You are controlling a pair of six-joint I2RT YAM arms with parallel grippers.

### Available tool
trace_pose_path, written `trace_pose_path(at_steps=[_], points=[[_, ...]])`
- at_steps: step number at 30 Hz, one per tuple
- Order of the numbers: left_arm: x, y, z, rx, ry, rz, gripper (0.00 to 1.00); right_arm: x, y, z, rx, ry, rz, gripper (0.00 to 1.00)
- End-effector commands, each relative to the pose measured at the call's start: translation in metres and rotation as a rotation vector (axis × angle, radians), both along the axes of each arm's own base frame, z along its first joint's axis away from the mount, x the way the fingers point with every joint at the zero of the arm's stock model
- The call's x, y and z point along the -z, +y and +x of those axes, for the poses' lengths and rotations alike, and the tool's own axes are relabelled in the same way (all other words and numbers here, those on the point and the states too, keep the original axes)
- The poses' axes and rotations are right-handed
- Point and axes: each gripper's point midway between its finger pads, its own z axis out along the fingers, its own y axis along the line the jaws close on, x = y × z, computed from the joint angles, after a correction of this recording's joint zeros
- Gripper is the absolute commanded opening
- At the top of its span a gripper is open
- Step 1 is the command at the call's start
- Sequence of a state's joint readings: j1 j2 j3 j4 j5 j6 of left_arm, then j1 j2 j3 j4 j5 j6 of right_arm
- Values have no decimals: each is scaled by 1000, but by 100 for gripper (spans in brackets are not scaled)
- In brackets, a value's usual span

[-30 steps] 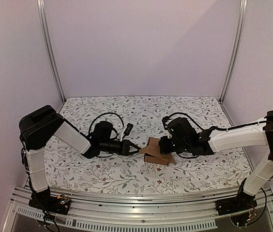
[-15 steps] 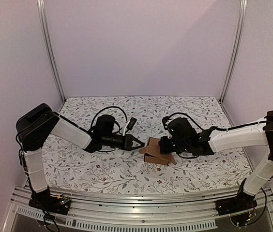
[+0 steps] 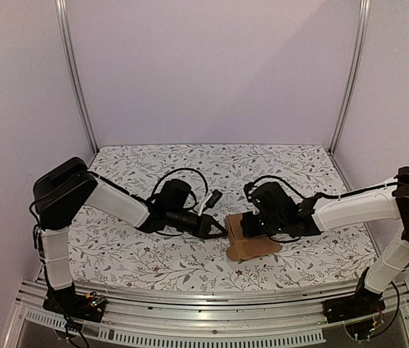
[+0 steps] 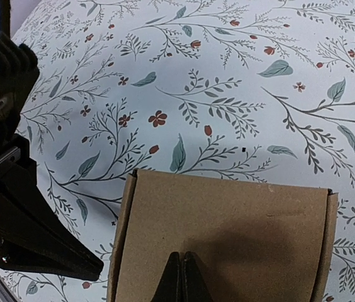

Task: Fold the paper box

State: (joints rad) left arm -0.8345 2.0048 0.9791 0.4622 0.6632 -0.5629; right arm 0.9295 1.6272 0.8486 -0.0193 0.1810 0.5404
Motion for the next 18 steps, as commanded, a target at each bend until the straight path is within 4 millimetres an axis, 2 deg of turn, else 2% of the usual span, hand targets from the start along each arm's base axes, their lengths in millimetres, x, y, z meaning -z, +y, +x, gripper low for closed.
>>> trace_pose_path(at_steps=[1,6,9,15,16,18], points=[[15,3,-5,12,-5,64,0,25,-14,-13,-2,68,-73,0],[13,8,0,-14,-31,85,0,21,-13,-13,-7,63,-69,0],[3,10,2,-22,-56,81,0,18,-15,-15,-13,60,-65,0],[-24,14,4,-28,-114,79,0,-9,-22,-16,0,18,-45,0],[-27,15,4,-30,-123,82,0,-13,-25,-16,5,10,-50,3],[-31,16,4,-29,-139,85,6,-23,-33,-16,16,-10,-62,14]])
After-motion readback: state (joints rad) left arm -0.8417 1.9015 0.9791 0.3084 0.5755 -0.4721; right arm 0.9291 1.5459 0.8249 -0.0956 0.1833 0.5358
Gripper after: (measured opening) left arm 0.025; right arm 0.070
